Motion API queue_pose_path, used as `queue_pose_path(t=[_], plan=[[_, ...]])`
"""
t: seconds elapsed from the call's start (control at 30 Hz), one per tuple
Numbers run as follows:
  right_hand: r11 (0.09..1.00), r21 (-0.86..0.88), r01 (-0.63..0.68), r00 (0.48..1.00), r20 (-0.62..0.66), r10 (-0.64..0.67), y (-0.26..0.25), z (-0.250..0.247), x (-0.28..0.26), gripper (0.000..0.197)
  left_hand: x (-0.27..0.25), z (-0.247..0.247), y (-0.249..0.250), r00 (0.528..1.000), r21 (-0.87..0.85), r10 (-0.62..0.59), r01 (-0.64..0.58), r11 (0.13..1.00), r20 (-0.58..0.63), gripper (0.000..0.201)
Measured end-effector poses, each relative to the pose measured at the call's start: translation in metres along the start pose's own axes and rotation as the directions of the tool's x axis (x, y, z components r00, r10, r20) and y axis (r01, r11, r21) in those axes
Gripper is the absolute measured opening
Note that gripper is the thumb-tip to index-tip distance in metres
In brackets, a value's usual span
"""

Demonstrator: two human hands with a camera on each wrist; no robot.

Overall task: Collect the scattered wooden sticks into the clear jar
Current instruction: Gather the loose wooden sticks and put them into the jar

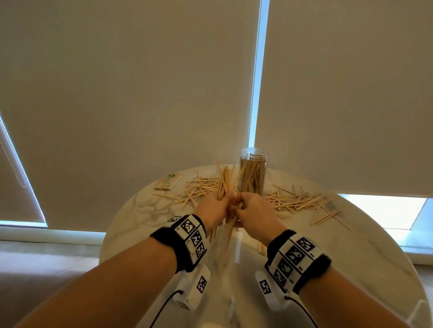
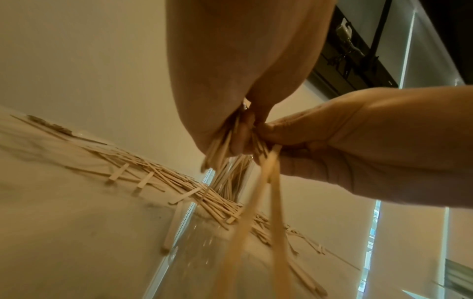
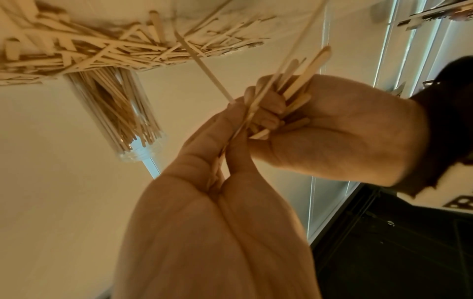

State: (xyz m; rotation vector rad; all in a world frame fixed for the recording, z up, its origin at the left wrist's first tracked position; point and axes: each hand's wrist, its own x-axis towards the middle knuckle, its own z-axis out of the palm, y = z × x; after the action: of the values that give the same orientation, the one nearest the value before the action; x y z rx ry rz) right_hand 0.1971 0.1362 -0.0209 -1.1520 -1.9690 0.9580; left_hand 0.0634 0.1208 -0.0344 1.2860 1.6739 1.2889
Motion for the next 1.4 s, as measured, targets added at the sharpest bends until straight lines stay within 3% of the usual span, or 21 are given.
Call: queue_pose_path(t=[0.13, 0.23, 0.5, 0.67, 0.8, 0.9, 0.97, 1.03, 1.1, 1.17, 1.23, 1.4], plan=[[1.000, 0.011, 0.000, 0.999, 0.035, 0.000, 0.002, -0.001, -0.002, 0.013, 0.008, -0.008, -0.006, 0.994, 0.013, -0.005, 0.006, 1.000, -0.113, 0.035], [1.000, 0.007, -0.004, 1.000, -0.009, 0.004, 0.005, -0.010, 0.002, 0.006, 0.012, -0.018, -0.012, 0.986, 0.009, -0.011, 0.013, 1.000, -0.168, 0.039], [0.992, 0.070, 0.104, 0.983, -0.160, -0.092, -0.006, -0.038, 0.019, 0.005, 0.002, -0.018, -0.014, 0.999, 0.131, 0.015, -0.011, 0.991, -0.029, 0.033], [0.984, 0.114, 0.137, 0.955, -0.281, -0.100, -0.018, -0.033, 0.030, 0.006, -0.019, 0.002, 0.004, 0.982, -0.159, 0.096, -0.070, 0.985, 0.163, 0.024], [0.989, 0.047, 0.137, 0.936, -0.334, -0.113, -0.023, -0.028, 0.036, 0.004, -0.026, 0.014, 0.010, 0.977, -0.343, 0.123, -0.058, 0.937, 0.172, 0.017], [0.991, 0.058, 0.122, 0.956, -0.274, -0.102, -0.031, -0.030, 0.032, 0.014, -0.027, 0.015, 0.009, 0.980, -0.315, 0.130, -0.077, 0.946, 0.149, 0.023], [0.990, 0.073, 0.123, 0.963, -0.249, -0.101, -0.040, -0.035, 0.027, 0.031, -0.027, 0.012, 0.009, 0.976, -0.261, 0.147, -0.103, 0.960, 0.158, 0.028], [0.989, 0.061, 0.132, 0.943, -0.314, -0.107, -0.049, -0.043, 0.024, 0.051, -0.028, 0.011, 0.009, 0.967, -0.209, 0.164, -0.122, 0.970, 0.196, 0.030], [0.990, 0.002, 0.140, 0.927, -0.351, -0.130, -0.053, -0.050, 0.027, 0.048, -0.032, 0.012, 0.011, 0.951, -0.166, 0.190, -0.152, 0.974, 0.243, 0.033], [0.982, -0.147, 0.118, 0.972, -0.186, -0.145, -0.054, -0.052, 0.029, 0.035, -0.036, 0.015, 0.012, 0.940, -0.176, 0.197, -0.152, 0.973, 0.280, 0.035], [0.980, -0.153, 0.124, 0.990, -0.042, -0.132, -0.054, -0.051, 0.029, 0.040, -0.036, 0.017, 0.014, 0.939, -0.220, 0.181, -0.118, 0.968, 0.293, 0.033], [0.991, -0.069, 0.113, 0.993, 0.051, -0.110, -0.052, -0.053, 0.024, 0.055, -0.036, 0.018, 0.015, 0.948, -0.291, 0.138, -0.051, 0.955, 0.287, 0.030]])
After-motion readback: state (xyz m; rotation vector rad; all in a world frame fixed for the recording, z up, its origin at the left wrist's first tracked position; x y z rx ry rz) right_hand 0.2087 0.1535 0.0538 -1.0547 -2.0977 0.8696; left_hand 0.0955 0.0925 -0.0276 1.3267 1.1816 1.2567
